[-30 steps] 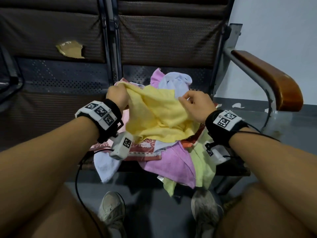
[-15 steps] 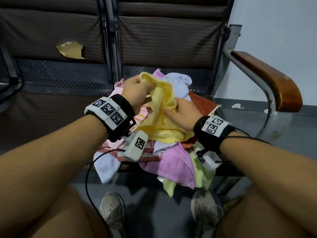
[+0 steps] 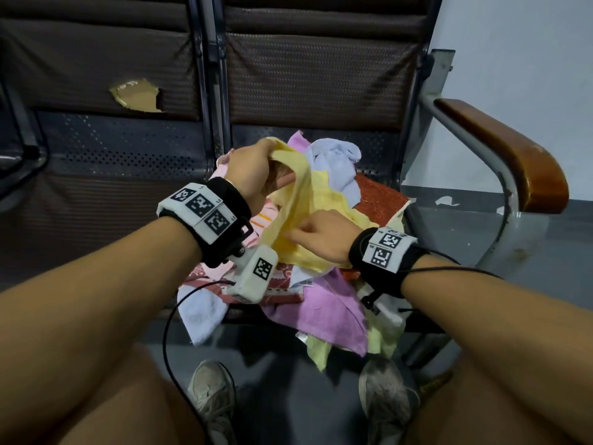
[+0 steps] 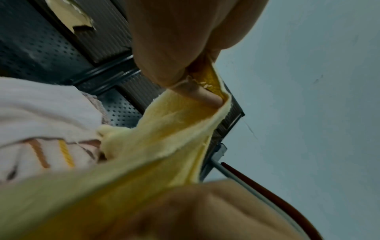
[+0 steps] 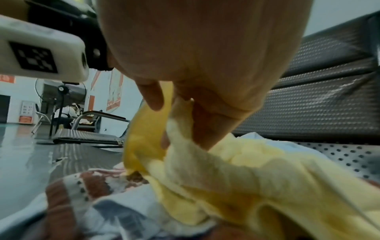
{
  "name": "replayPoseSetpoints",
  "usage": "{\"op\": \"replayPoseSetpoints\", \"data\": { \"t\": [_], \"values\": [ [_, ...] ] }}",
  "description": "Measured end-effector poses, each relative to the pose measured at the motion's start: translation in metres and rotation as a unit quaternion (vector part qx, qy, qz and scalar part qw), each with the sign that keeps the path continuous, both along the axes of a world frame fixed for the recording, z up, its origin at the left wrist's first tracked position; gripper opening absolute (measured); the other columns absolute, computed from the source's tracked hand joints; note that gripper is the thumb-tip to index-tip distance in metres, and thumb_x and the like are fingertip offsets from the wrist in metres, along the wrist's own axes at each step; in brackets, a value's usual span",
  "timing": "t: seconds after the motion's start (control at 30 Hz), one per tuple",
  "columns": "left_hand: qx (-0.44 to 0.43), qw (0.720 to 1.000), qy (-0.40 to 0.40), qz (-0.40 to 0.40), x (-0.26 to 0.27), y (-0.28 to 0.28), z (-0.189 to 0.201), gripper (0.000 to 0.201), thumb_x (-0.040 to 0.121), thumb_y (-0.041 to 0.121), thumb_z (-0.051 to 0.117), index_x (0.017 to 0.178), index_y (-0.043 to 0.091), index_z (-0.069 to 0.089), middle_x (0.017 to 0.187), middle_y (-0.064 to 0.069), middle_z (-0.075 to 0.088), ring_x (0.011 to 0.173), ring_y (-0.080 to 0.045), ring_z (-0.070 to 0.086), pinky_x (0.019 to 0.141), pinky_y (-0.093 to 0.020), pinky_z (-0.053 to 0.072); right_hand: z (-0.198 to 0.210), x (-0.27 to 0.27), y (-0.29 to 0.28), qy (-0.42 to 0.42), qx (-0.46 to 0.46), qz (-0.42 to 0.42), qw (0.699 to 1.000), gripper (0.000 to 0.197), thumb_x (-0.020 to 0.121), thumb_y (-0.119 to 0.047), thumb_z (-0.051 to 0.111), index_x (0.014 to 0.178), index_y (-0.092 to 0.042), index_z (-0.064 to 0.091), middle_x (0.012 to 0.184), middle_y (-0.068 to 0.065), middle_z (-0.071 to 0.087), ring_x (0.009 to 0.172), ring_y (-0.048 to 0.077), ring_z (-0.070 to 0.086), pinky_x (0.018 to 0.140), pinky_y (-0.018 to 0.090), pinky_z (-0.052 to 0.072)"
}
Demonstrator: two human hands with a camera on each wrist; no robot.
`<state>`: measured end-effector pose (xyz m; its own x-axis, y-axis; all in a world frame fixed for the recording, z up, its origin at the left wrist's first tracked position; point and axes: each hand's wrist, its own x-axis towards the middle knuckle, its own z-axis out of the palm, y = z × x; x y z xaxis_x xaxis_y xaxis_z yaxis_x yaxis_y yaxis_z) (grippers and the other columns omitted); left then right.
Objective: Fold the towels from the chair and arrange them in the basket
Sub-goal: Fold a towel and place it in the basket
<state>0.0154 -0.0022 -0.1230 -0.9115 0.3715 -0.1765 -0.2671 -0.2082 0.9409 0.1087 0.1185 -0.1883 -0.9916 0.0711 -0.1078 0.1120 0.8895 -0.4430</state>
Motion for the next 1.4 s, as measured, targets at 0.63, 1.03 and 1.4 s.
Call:
{"op": "replayPoseSetpoints", "data": {
  "t": [0.63, 1.03, 1.4],
  "values": [
    [-0.046, 0.988, 0.000, 0.145, -0.035, -0.024, -0.004, 0.042, 0.089, -0.002, 0.042, 0.061, 0.015, 0.068, 0.049, 0.001, 0.051, 0.041, -0.011, 0.038, 0.042, -0.017, 0.031, 0.021, -0.008, 0.062, 0.182, 0.075, -0.053, 0.979, 0.047, 0.094, -0.044, 0.058, 0.057, -0.020, 0.041, 0.056, -0.002, 0.045, 0.061, 0.026, 0.048, 0.058, 0.039, 0.037],
    [-0.104, 0.985, 0.009, 0.140, -0.048, -0.036, -0.032, 0.027, 0.093, 0.000, 0.046, 0.073, 0.009, 0.062, 0.060, -0.005, 0.065, 0.050, -0.016, 0.064, 0.046, -0.023, 0.054, 0.005, 0.008, 0.084, 0.119, 0.033, -0.123, 0.985, 0.046, 0.101, -0.037, 0.047, 0.066, -0.008, 0.057, 0.069, 0.011, 0.061, 0.071, 0.032, 0.058, 0.067, 0.038, 0.044],
    [-0.197, 0.971, -0.042, 0.126, -0.058, -0.059, -0.045, 0.019, 0.082, 0.001, 0.044, 0.080, -0.003, 0.063, 0.055, -0.020, 0.066, 0.047, -0.029, 0.069, 0.044, -0.027, 0.053, 0.003, 0.027, 0.099, 0.040, 0.053, -0.066, 0.996, 0.042, 0.093, -0.039, 0.063, 0.072, -0.003, 0.067, 0.068, 0.016, 0.065, 0.071, 0.030, 0.061, 0.072, 0.039, 0.050]
  ]
}}
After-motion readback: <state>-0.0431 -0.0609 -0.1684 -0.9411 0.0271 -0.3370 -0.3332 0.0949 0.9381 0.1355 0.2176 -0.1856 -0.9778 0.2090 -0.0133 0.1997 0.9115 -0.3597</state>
